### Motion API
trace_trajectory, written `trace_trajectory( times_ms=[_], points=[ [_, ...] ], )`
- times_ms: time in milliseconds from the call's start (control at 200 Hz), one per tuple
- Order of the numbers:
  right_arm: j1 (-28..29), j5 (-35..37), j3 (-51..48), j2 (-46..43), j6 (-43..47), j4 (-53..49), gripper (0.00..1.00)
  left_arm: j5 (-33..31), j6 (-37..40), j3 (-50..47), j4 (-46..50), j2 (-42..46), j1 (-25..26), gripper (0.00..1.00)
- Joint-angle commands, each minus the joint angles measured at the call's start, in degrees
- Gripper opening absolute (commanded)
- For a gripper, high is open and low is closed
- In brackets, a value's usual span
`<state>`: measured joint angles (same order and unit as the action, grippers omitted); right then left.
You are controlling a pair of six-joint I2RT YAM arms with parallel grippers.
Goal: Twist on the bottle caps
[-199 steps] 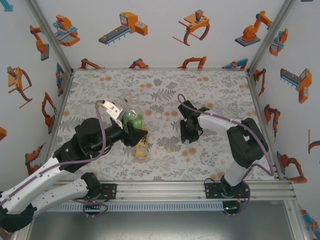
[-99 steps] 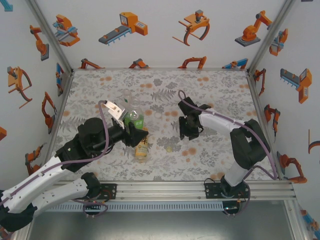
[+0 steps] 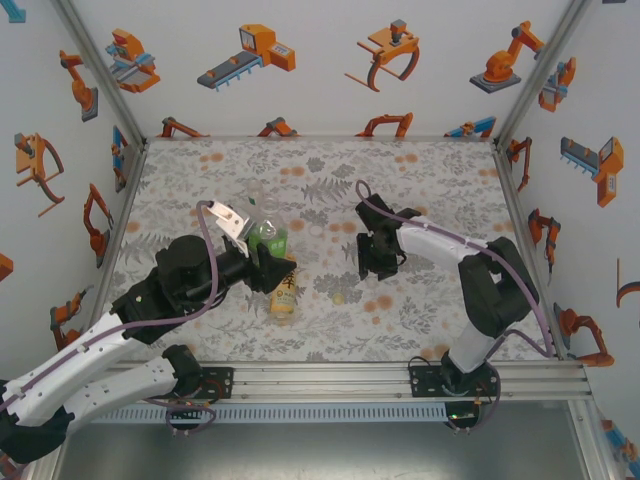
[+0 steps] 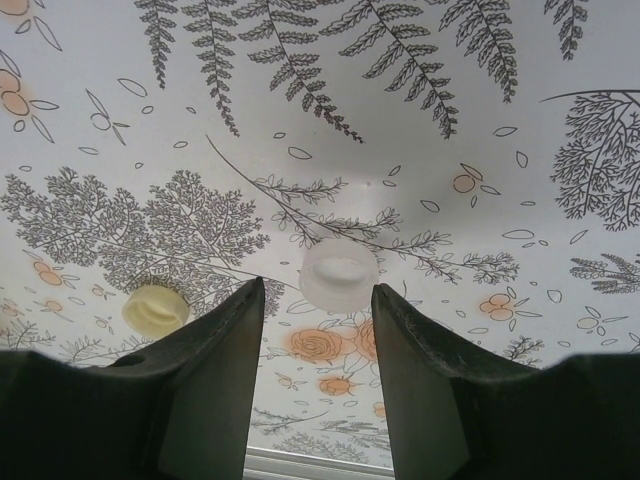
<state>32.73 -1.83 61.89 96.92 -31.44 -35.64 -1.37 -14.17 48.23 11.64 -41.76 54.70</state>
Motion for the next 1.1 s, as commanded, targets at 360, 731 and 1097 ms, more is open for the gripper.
trace_trajectory(
  times_ms=[360,731,1097],
  points=[
    [0.3,-0.3,-2.9,2.0,-0.5,1.9,0.46,-0.5,-1.2,-0.1,-0.6,-0.3,-0.2,0.0],
    [0.3,0.0,-2.8,2.2,-0.4,2.2,0.4,-0.5,-1.2,0.1,-0.8,-1.0,-0.2,0.0],
    [0.3,-4.2,-4.1,1.6,-2.3,4.8,0.26,-0.8,-1.3,-0.1,-0.3,-0.6,-0.2,0.0]
  ],
)
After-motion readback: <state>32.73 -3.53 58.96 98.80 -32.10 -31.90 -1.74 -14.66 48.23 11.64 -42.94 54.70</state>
